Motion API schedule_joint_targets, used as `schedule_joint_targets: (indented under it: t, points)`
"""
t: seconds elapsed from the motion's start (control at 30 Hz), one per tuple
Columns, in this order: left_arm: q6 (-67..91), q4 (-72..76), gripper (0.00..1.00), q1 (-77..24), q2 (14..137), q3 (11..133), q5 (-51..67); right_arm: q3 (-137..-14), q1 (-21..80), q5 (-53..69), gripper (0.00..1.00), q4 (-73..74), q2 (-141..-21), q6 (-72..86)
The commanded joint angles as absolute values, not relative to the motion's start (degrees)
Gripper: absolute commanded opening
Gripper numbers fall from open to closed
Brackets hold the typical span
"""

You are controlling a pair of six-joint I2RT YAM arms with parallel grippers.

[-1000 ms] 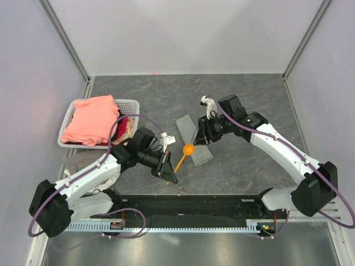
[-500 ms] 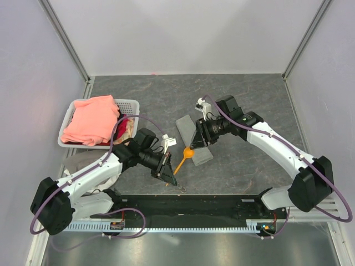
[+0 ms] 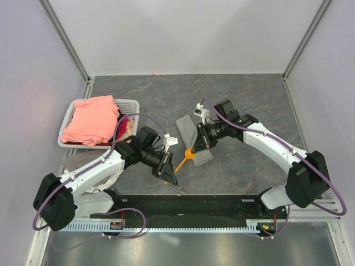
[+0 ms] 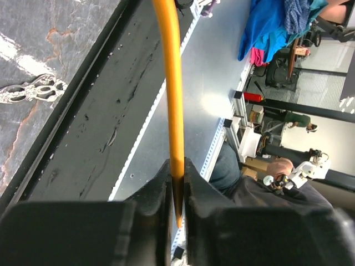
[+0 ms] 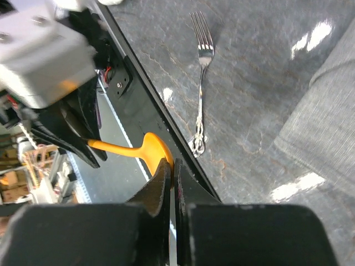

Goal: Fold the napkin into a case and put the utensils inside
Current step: Pass from the left arm to the right, then pass from the right arm to the left

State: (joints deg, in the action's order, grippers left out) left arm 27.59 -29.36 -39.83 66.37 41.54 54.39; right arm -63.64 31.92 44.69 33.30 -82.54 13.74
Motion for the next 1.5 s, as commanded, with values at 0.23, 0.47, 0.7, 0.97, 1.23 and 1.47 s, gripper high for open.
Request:
schedule_joint_targets:
  t: [0.23, 0.47, 0.7, 0.97, 1.23, 1.47]
  points:
    - [32.4, -29.6, 0.55, -35.8, 59.7, 45.4, 34.0, -50.4, 28.9, 30.2, 0.00, 29.1, -66.1, 36.7]
    - [49.7, -10.4, 0.64, -33.7, 45.3, 35.0, 19.2, -37.1, 25.8, 13.5, 0.00, 19.7, -46.2, 57.0]
    - [60.5, 18.3, 0.66, -35.0, 52.1, 30.8, 27.1, -26.1, 25.8, 11.2, 0.00, 0.7, -40.5, 70.5]
    - [65.4, 31.1, 0.66, -36.2, 64.3, 32.7, 25.1, -24.9, 25.9, 13.4, 0.00, -4.5, -42.8, 71.9]
    - [65.7, 36.2, 0.65, -36.6, 72.8, 38.3, 22.0, -23.0, 26.0, 15.0, 0.00, -6.5, -42.5, 72.2]
    - [68.2, 40.5, 0.24, -36.4, 80.4, 42.6, 25.5, -22.4, 25.9, 18.5, 0.00, -7.6, -42.8, 70.7]
